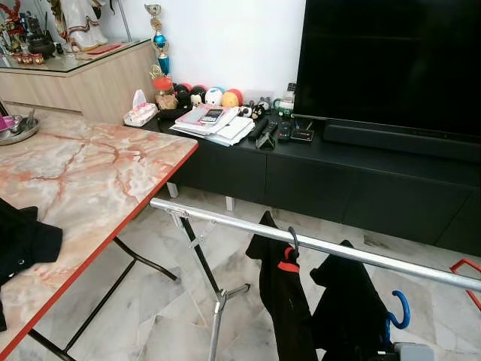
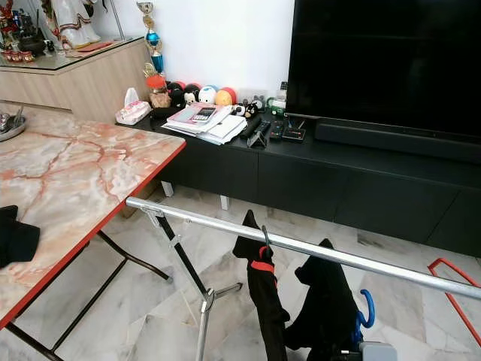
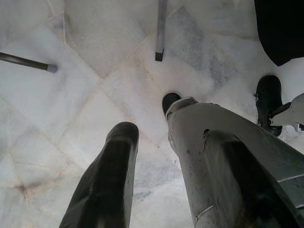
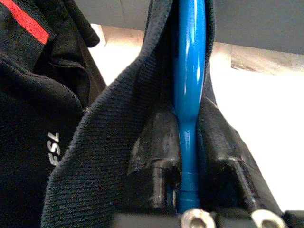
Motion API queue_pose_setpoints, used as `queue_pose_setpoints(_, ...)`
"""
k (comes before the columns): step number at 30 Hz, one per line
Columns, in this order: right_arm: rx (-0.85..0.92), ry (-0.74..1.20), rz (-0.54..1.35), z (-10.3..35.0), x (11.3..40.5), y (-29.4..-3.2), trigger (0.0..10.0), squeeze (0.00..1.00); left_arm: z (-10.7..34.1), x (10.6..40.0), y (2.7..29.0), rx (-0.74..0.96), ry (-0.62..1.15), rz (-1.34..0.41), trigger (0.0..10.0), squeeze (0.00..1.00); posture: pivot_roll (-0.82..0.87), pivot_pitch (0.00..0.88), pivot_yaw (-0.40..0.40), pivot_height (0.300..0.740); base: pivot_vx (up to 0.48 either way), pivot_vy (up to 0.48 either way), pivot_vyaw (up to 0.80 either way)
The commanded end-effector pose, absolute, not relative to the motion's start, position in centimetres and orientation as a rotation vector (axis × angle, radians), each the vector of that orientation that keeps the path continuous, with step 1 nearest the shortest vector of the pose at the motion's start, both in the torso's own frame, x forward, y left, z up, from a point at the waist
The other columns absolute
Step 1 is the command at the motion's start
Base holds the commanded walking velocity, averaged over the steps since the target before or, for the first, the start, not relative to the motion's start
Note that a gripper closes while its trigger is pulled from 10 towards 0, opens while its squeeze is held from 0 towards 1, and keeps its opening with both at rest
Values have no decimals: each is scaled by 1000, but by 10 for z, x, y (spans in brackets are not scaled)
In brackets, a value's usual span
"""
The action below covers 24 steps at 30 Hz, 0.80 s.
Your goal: Hang hanger
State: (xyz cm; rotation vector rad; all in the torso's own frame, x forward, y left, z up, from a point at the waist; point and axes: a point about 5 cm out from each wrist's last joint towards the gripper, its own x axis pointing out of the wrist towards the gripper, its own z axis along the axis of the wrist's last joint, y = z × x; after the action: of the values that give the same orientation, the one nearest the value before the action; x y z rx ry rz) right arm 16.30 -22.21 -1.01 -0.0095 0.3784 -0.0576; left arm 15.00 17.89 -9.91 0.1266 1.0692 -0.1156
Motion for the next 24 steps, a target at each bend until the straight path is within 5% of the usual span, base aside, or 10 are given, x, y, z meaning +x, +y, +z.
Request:
queue_pose_setpoints(1, -22, 356, -47, -8, 165, -222, 10000, 0, -101, 144, 180, 126, 1093, -119, 10000, 0, -47, 0, 31, 740, -266, 0, 0)
queue_pose_setpoints(24, -16, 360, -48, -9, 166, -220, 10000, 0, -101, 146, 180, 124, 1091, -116, 10000, 0, -39, 5, 31, 740, -284, 0, 0)
